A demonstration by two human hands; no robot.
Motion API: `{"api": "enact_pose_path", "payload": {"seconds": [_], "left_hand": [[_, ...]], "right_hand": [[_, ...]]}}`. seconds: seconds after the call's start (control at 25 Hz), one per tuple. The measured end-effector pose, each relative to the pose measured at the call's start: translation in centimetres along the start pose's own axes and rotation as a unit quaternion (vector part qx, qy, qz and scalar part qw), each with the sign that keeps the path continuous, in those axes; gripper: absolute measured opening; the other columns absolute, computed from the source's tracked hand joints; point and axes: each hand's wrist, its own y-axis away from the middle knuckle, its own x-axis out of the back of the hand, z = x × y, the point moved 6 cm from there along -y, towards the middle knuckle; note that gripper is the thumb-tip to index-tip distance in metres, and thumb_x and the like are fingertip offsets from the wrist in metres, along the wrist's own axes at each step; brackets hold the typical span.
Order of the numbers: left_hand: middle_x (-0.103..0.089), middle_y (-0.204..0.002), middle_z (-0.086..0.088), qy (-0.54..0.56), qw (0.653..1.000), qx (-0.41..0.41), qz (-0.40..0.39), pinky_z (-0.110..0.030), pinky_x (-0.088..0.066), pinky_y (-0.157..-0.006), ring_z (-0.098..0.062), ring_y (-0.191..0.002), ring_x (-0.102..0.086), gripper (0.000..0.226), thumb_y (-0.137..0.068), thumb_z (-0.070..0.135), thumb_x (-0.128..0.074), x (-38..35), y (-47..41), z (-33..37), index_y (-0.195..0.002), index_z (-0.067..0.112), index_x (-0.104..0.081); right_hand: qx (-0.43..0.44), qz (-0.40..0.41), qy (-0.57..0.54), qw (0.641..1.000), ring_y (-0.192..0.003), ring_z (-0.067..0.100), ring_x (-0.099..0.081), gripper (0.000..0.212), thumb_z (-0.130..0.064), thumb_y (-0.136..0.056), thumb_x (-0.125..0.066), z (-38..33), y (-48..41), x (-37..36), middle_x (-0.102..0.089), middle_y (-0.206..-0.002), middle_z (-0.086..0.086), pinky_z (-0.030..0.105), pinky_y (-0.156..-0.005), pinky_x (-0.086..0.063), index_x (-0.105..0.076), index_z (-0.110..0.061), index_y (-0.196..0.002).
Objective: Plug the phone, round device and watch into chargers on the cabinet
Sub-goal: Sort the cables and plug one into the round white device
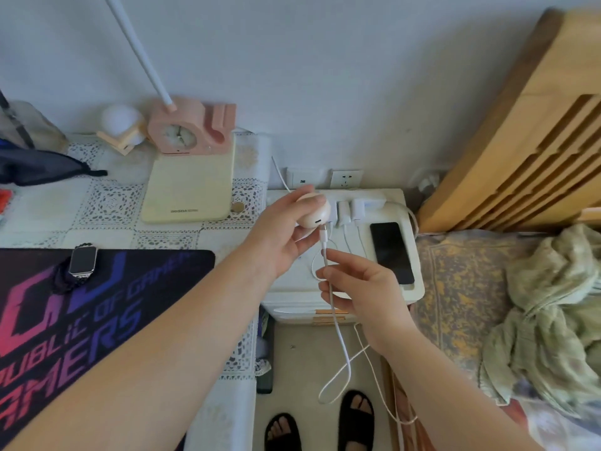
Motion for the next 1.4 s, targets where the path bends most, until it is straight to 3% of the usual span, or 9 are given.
{"api": "enact_pose_path", "payload": {"seconds": [0.2,0.52,0.76,1.0,1.2,1.4], "left_hand": [[-0.068,-0.098,0.000,-0.056,0.998,-0.011,-0.020,-0.027,-0.056,-0.072,-0.011,-0.072,-0.068,0.031,-0.080,0.014,-0.072,-2.5,-1.0,-0.8,-0.107,0.028,-0.068],[-0.065,-0.117,-0.001,-0.126,0.991,-0.040,-0.025,-0.035,-0.058,-0.085,-0.018,-0.093,-0.066,0.040,-0.076,0.013,-0.076,-3.9,-2.4,-2.3,-0.112,0.031,-0.069],[-0.066,-0.113,-0.001,-0.142,0.989,-0.029,-0.016,-0.037,-0.057,-0.088,-0.020,-0.094,-0.067,0.038,-0.077,0.013,-0.075,-4.5,-2.8,-4.2,-0.110,0.032,-0.068],[-0.067,-0.110,-0.003,-0.151,0.988,-0.028,-0.023,-0.026,-0.059,-0.070,-0.021,-0.086,-0.069,0.036,-0.080,0.011,-0.073,-5.1,-2.9,-5.2,-0.111,0.029,-0.068],[-0.067,-0.112,-0.006,-0.161,0.986,-0.032,-0.011,-0.030,-0.059,-0.077,-0.023,-0.085,-0.067,0.036,-0.079,0.010,-0.073,-5.5,-3.0,-6.2,-0.108,0.031,-0.069],[-0.067,-0.114,-0.008,-0.170,0.985,-0.032,-0.010,-0.025,-0.057,-0.069,-0.023,-0.087,-0.067,0.038,-0.078,0.011,-0.074,-6.1,-3.2,-6.3,-0.108,0.033,-0.069]], "right_hand": [[-0.007,-0.004,-0.006,1.000,-0.067,0.015,-0.068,0.026,0.002,-0.087,-0.060,-0.4,-0.6,2.3,-0.074,-0.080,0.007,0.029,-0.070,-0.060,-0.071,-0.016,-0.103],[-0.042,0.000,-0.027,0.999,-0.067,0.015,-0.068,0.024,0.001,-0.088,-0.058,0.0,-1.2,4.6,-0.072,-0.083,0.009,0.028,-0.068,-0.059,-0.070,-0.012,-0.105],[-0.034,0.070,-0.028,0.997,-0.056,0.010,-0.063,0.009,-0.018,-0.087,-0.067,0.5,-1.7,5.1,-0.068,-0.064,-0.001,0.027,-0.063,-0.060,-0.074,-0.012,-0.086],[-0.024,0.118,-0.066,0.990,-0.052,0.009,-0.059,0.011,-0.015,-0.087,-0.066,0.9,-2.0,5.8,-0.063,-0.057,0.001,0.021,-0.058,-0.057,-0.072,-0.008,-0.080],[-0.028,0.131,-0.060,0.989,-0.054,0.012,-0.057,0.014,-0.012,-0.087,-0.065,1.3,-2.3,6.3,-0.062,-0.060,0.006,0.023,-0.059,-0.056,-0.071,-0.008,-0.075],[-0.029,0.142,-0.068,0.987,-0.053,0.010,-0.057,0.014,-0.013,-0.088,-0.064,1.2,-2.8,6.9,-0.061,-0.056,0.001,0.020,-0.058,-0.055,-0.071,-0.008,-0.077]]}}
